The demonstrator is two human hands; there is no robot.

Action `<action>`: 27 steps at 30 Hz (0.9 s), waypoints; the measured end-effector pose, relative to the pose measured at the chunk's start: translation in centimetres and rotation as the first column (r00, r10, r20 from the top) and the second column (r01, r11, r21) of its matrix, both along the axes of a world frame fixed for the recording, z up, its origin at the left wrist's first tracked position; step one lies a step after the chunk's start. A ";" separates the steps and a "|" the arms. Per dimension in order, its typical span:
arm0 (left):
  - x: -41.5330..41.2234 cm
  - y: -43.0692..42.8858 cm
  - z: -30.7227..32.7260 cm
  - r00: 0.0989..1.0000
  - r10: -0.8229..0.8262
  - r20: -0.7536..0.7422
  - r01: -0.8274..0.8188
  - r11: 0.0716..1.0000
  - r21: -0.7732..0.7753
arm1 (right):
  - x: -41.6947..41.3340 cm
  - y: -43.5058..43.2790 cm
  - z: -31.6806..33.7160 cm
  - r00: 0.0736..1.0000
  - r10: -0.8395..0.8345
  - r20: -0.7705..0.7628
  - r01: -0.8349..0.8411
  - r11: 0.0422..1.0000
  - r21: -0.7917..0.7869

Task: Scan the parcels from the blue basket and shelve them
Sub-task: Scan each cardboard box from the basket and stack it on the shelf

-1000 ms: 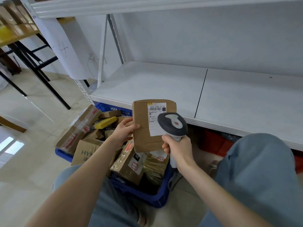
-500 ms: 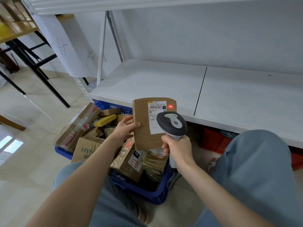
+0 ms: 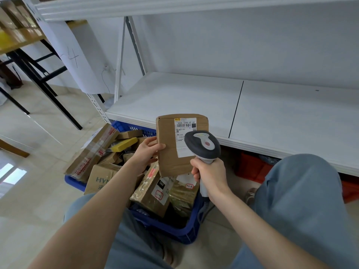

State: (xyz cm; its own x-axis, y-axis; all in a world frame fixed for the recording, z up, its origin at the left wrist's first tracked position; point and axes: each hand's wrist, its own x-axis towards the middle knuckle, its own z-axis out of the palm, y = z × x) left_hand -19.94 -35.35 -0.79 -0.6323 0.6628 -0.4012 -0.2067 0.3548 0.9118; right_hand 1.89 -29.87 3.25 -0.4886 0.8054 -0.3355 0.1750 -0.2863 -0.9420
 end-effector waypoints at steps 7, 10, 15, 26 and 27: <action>-1.2 0.6 5.5 0.999 0.048 -0.015 -0.047 0.996 0.078 | -0.1 4.4 4.4 0.997 -0.055 -0.063 0.061 0.993 0.105; -1.6 0.5 8.9 0.997 0.068 -0.028 -0.063 0.988 0.144 | 0.0 6.4 7.2 0.993 -0.075 -0.093 0.092 0.976 0.196; -1.2 -0.2 15.6 0.992 0.083 -0.099 -0.058 0.970 0.237 | 0.4 7.9 11.7 0.984 -0.048 -0.169 0.087 0.970 0.229; 1.9 0.4 29.6 0.960 0.048 -0.275 0.057 0.930 0.362 | 2.0 6.3 20.5 0.890 0.001 -0.457 0.115 0.967 0.226; 2.4 0.7 30.8 0.956 0.047 -0.290 0.071 0.920 0.384 | 2.3 6.5 21.6 0.866 -0.014 -0.500 0.143 0.965 0.220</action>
